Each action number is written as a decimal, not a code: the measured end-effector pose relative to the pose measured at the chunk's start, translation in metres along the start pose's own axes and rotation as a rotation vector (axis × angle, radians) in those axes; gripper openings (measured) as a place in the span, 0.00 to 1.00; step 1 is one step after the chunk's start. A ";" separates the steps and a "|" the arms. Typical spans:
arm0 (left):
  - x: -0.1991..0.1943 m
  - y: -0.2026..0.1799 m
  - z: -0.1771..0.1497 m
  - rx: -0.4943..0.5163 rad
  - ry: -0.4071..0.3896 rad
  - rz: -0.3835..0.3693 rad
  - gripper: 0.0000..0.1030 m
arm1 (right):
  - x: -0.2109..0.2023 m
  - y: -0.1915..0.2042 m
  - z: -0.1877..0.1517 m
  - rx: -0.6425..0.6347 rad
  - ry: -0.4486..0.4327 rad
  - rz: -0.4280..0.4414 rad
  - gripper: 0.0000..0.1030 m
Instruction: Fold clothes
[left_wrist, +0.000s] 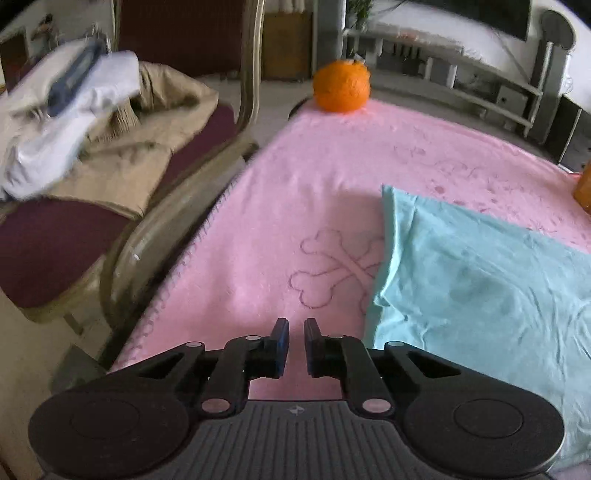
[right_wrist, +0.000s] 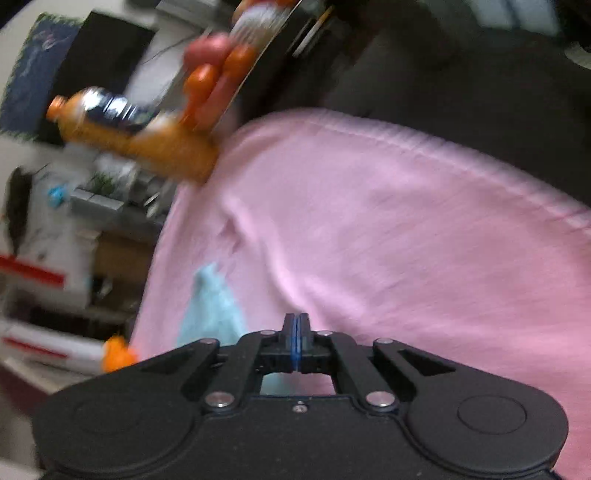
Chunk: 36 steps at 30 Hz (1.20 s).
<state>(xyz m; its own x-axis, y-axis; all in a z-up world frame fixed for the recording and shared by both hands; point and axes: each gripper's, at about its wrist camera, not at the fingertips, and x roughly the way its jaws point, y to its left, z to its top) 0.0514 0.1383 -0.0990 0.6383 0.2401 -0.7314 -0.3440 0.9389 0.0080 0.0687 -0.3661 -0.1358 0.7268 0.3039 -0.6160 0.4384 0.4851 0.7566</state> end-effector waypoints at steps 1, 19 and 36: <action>-0.008 -0.002 -0.002 0.009 -0.020 -0.025 0.12 | -0.006 0.001 -0.002 -0.006 -0.001 -0.006 0.08; -0.023 -0.090 -0.049 0.368 0.014 -0.230 0.34 | 0.034 0.034 -0.073 -0.221 0.360 0.192 0.08; -0.038 -0.065 -0.045 0.240 0.013 -0.170 0.34 | -0.030 -0.002 -0.074 -0.070 0.260 0.090 0.26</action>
<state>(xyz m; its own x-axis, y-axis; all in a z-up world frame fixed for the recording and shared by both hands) 0.0182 0.0570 -0.1027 0.6635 0.0726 -0.7447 -0.0590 0.9973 0.0447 0.0070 -0.3153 -0.1347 0.5971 0.5438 -0.5897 0.3341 0.4997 0.7992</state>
